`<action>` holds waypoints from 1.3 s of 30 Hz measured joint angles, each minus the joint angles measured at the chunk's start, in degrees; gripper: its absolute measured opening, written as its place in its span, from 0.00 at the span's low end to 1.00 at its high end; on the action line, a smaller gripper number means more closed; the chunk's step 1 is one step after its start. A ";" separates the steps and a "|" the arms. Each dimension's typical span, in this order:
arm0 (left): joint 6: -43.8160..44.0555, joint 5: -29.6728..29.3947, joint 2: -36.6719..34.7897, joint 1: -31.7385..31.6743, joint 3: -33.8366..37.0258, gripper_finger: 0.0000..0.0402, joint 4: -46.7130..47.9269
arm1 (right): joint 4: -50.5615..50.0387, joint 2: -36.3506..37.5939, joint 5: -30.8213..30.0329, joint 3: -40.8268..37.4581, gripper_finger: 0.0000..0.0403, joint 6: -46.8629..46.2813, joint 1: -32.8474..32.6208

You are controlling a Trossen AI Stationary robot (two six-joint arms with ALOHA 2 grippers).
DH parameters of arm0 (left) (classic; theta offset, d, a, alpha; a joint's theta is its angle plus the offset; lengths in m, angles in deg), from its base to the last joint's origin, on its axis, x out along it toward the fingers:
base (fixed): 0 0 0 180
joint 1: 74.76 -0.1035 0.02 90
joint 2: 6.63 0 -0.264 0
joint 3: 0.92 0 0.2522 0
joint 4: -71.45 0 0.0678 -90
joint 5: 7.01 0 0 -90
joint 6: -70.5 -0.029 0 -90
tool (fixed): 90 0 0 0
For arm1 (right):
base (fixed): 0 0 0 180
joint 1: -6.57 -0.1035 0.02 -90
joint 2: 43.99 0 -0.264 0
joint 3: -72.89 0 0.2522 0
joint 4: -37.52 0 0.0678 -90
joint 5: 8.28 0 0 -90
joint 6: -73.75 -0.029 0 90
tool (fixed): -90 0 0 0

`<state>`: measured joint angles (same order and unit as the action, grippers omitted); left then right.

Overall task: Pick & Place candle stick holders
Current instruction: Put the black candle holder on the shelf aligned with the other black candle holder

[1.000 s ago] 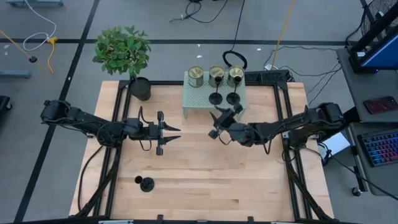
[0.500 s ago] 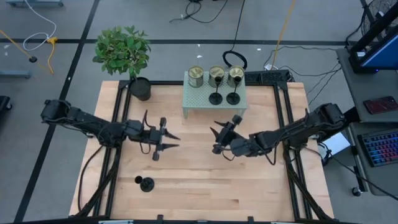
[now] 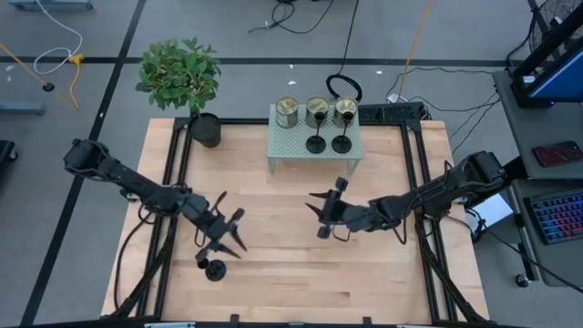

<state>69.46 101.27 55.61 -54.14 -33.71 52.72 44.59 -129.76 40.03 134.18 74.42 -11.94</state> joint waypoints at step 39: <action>2.93 -3.36 -0.04 5.76 -0.02 0.54 1.53 | 19.74 0.02 0.02 -6.16 0.32 3.05 0.15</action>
<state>72.39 97.91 55.57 -48.37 -33.73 54.25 64.33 -129.74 40.05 128.01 77.47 -11.78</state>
